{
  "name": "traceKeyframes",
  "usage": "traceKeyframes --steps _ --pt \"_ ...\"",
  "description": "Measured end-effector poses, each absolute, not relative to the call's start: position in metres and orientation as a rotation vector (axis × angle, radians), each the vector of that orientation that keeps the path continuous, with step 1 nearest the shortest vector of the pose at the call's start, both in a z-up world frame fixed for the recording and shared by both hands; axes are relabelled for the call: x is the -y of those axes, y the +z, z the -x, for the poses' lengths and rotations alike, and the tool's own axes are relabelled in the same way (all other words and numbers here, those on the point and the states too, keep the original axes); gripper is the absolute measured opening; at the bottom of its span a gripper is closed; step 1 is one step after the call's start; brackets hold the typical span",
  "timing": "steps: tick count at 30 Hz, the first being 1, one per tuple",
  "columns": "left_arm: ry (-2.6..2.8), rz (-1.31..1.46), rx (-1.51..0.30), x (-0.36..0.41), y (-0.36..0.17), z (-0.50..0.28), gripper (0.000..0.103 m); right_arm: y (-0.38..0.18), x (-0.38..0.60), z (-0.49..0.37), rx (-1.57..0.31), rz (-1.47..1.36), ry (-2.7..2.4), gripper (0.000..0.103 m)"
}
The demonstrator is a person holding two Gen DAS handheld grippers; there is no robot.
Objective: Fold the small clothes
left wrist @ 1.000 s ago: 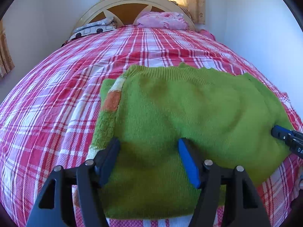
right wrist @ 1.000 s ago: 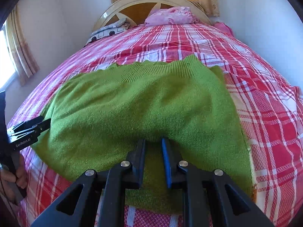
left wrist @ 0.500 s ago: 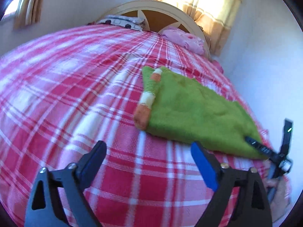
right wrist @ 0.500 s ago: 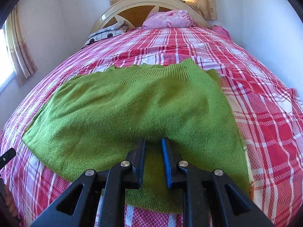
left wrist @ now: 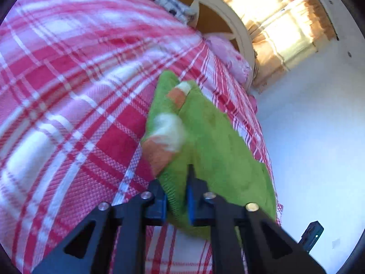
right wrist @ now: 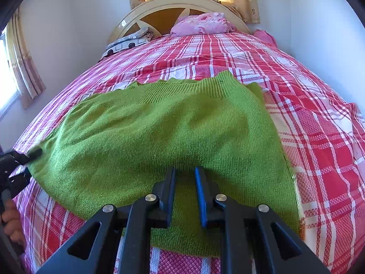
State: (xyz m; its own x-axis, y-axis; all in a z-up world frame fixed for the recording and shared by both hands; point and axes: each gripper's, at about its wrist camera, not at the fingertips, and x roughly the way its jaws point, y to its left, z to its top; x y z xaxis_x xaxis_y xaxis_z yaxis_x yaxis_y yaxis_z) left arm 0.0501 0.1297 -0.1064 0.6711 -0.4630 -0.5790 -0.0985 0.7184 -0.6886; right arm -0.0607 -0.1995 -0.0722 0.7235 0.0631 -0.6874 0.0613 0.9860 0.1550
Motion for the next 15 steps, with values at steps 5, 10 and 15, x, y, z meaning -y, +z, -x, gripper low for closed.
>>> traceKeyframes --steps 5,10,15 --pt "-0.207 0.698 -0.787 -0.128 -0.109 -0.035 0.022 -0.072 0.199 0.061 -0.763 -0.173 0.001 0.018" --pt "-0.214 0.708 -0.788 -0.130 -0.107 -0.041 0.028 -0.063 0.189 0.066 -0.733 -0.097 -0.092 0.018" --pt "-0.195 0.673 -0.785 -0.127 -0.106 -0.050 0.030 -0.028 0.148 0.055 -0.631 -0.177 0.015 0.018"
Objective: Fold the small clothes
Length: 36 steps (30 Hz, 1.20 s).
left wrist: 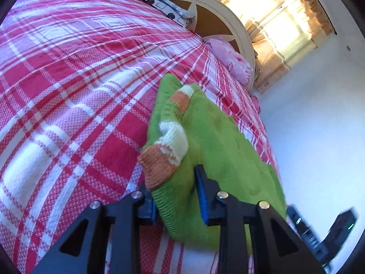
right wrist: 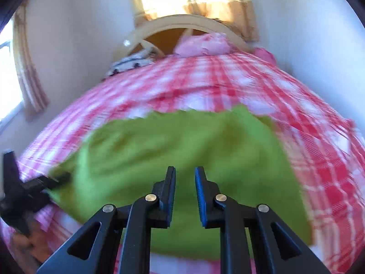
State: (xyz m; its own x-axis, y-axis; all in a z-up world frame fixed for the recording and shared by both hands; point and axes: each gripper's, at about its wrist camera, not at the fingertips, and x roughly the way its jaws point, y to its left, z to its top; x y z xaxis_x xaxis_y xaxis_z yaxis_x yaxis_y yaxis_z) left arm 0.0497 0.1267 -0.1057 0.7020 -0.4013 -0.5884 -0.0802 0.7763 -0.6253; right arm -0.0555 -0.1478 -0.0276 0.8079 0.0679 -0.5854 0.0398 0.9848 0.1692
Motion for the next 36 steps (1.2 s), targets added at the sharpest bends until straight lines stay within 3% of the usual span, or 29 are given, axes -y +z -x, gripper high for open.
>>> traceKeyframes --steps 4,8,16,17,18,19,20,30,33,35,36 --pt "-0.195 0.616 -0.768 -0.122 -0.104 -0.047 0.028 -0.028 0.097 0.016 -0.652 -0.131 0.101 0.018" --pt "-0.201 0.640 -0.767 -0.126 -0.109 -0.046 0.028 -0.071 0.073 -0.021 -0.819 -0.125 0.116 0.018" --pt "-0.208 0.689 -0.738 -0.129 -0.111 -0.045 0.029 -0.044 0.067 -0.023 -0.787 -0.078 0.147 0.019" --pt "-0.211 0.696 -0.736 -0.130 -0.112 -0.045 0.029 -0.032 0.061 -0.028 -0.757 -0.102 0.177 0.021" --pt "-0.213 0.697 -0.733 -0.130 -0.112 -0.044 0.029 -0.026 0.058 -0.037 -0.750 -0.121 0.198 0.037" --pt "-0.213 0.695 -0.731 -0.130 -0.111 -0.044 0.029 -0.021 0.052 -0.044 -0.754 -0.141 0.222 0.062" --pt "-0.213 0.693 -0.729 -0.129 -0.111 -0.044 0.029 -0.016 0.041 -0.057 -0.770 -0.168 0.260 0.070" --pt "-0.232 0.718 -0.711 -0.132 -0.111 -0.041 0.029 -0.054 -0.083 -0.145 -1.003 0.100 0.391 0.072" --pt "-0.234 0.721 -0.709 -0.133 -0.112 -0.040 0.029 -0.068 -0.108 -0.146 -0.996 0.260 0.394 0.082" --pt "-0.233 0.717 -0.710 -0.132 -0.111 -0.039 0.029 -0.073 -0.117 -0.143 -0.991 0.351 0.382 0.081" --pt "-0.232 0.713 -0.712 -0.132 -0.111 -0.039 0.028 -0.074 -0.117 -0.141 -0.979 0.377 0.372 0.072"
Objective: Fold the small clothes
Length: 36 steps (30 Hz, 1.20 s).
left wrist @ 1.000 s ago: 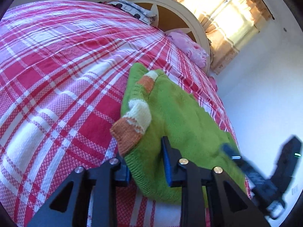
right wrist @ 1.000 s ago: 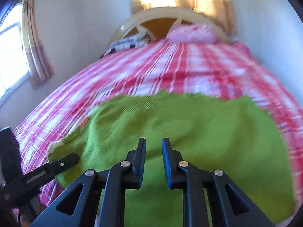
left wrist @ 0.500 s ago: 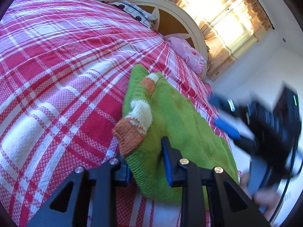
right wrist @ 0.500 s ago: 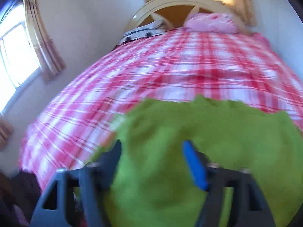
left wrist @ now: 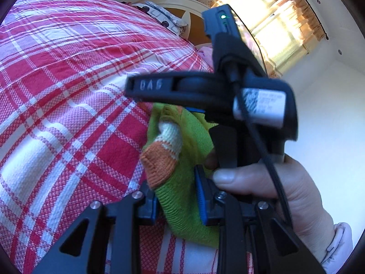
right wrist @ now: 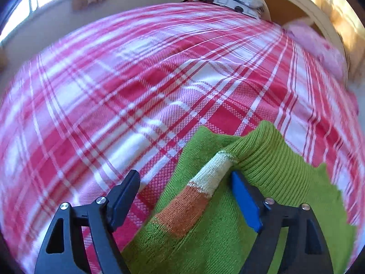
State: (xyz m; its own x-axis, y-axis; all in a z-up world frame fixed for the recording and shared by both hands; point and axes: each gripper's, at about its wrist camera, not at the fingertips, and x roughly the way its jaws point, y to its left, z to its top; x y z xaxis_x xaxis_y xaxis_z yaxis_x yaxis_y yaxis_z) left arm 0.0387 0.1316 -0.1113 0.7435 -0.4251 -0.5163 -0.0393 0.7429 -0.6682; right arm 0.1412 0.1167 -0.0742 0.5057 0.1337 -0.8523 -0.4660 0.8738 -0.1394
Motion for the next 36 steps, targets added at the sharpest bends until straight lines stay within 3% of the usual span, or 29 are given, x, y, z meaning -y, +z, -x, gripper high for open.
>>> traceKeyframes --steps 1,4,6,16,25,36 --pt "-0.235 0.711 -0.714 -0.131 -0.111 -0.039 0.026 -0.073 -0.113 -0.138 -0.966 0.386 0.357 0.050" --pt "-0.234 0.705 -0.714 -0.130 -0.110 -0.039 0.026 -0.064 -0.086 -0.141 -0.970 0.264 0.357 0.021" --pt "-0.235 0.695 -0.717 -0.127 -0.109 -0.040 0.026 -0.060 -0.067 -0.142 -0.980 0.157 0.380 0.015" --pt "-0.260 0.402 -0.632 -0.083 -0.057 -0.030 0.025 -0.010 0.015 -0.132 -0.902 -0.187 0.455 0.012" --pt "-0.489 0.024 -0.525 0.046 -0.010 -0.012 0.023 0.034 0.160 -0.103 -0.807 -0.238 0.360 0.011" --pt "-0.673 -0.138 -0.605 0.166 -0.033 0.009 0.022 -0.011 0.317 -0.062 -0.808 -0.376 0.192 0.011"
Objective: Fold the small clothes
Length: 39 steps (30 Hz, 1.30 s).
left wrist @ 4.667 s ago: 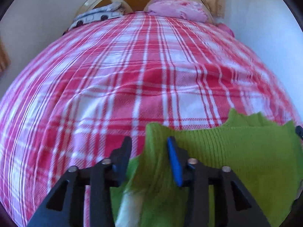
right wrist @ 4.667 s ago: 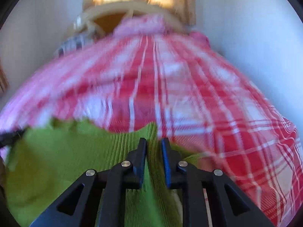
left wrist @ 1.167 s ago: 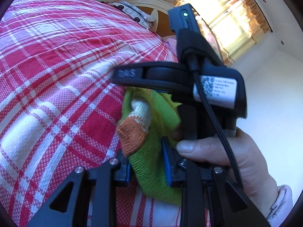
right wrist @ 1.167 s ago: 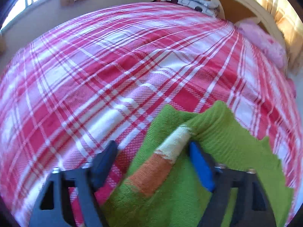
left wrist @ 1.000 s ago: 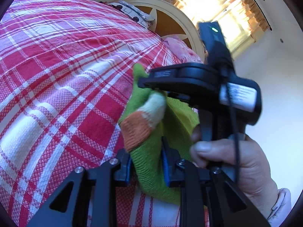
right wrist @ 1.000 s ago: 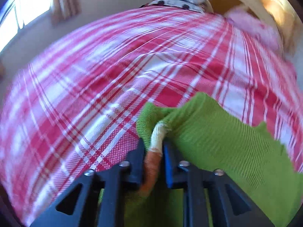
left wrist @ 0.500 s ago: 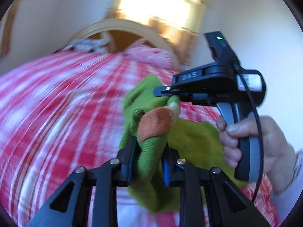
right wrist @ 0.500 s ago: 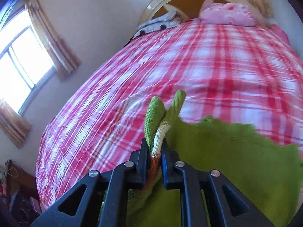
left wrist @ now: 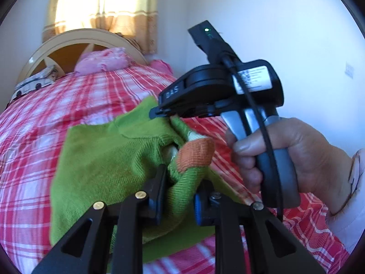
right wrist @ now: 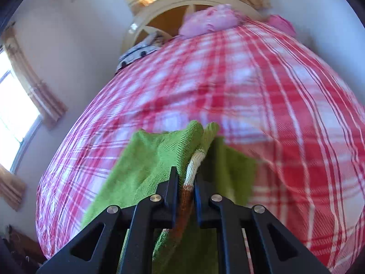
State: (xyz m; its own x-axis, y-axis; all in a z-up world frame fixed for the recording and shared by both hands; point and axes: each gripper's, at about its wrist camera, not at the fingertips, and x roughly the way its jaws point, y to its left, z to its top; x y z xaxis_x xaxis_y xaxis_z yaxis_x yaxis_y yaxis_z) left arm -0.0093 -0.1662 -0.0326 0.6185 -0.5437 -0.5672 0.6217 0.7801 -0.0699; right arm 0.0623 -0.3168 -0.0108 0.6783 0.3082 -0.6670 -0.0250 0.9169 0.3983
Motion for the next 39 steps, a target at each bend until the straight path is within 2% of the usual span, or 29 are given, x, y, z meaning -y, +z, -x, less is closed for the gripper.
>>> traceKeyframes --steps 5,8,12,14,15,16,22,23,25,26,34,35,36,37,39 --pt "-0.673 -0.207 -0.677 0.187 -0.053 0.013 0.022 -0.048 0.335 -0.061 -0.837 -0.428 0.166 0.011" --pt "-0.690 -0.236 -0.712 0.189 -0.053 0.022 0.026 -0.064 0.335 -0.064 -0.847 -0.412 0.144 0.012" --pt "-0.774 -0.189 -0.737 0.161 -0.040 0.046 0.045 -0.058 0.341 -0.056 -0.839 -0.407 0.118 0.014" --pt "-0.813 -0.151 -0.727 0.137 -0.034 0.062 0.055 -0.045 0.345 -0.039 -0.812 -0.367 0.035 0.027" --pt "-0.811 -0.131 -0.708 0.115 -0.030 0.072 0.065 -0.038 0.348 -0.028 -0.787 -0.349 -0.011 0.032" --pt "-0.794 -0.119 -0.700 0.101 -0.030 0.079 0.076 -0.030 0.351 -0.015 -0.756 -0.336 -0.044 0.032" --pt "-0.577 -0.040 -0.776 0.021 -0.051 0.077 0.079 -0.001 0.339 0.074 -0.664 -0.334 0.053 0.034" --pt "-0.557 -0.027 -0.795 0.017 -0.054 0.073 0.079 0.000 0.332 0.089 -0.654 -0.337 0.068 0.038" --pt "-0.528 -0.018 -0.816 0.017 -0.059 0.070 0.079 -0.003 0.320 0.104 -0.648 -0.361 0.079 0.061" --pt "-0.510 -0.023 -0.811 0.020 -0.059 0.070 0.079 -0.006 0.316 0.108 -0.645 -0.368 0.081 0.063" --pt "-0.343 -0.083 -0.837 0.050 -0.066 0.053 0.081 -0.025 0.283 0.093 -0.692 -0.268 0.001 0.062" --pt "-0.338 -0.081 -0.835 0.049 -0.065 0.052 0.081 -0.029 0.279 0.089 -0.716 -0.246 -0.008 0.056" --pt "-0.338 -0.078 -0.826 0.047 -0.063 0.054 0.078 -0.034 0.274 0.085 -0.748 -0.226 -0.006 0.026" --pt "-0.340 -0.070 -0.820 0.041 -0.062 0.051 0.074 -0.040 0.272 0.083 -0.777 -0.212 -0.014 0.014" --pt "-0.375 -0.024 -0.837 0.030 -0.063 0.041 0.066 -0.051 0.274 0.087 -0.791 -0.203 -0.033 0.013"
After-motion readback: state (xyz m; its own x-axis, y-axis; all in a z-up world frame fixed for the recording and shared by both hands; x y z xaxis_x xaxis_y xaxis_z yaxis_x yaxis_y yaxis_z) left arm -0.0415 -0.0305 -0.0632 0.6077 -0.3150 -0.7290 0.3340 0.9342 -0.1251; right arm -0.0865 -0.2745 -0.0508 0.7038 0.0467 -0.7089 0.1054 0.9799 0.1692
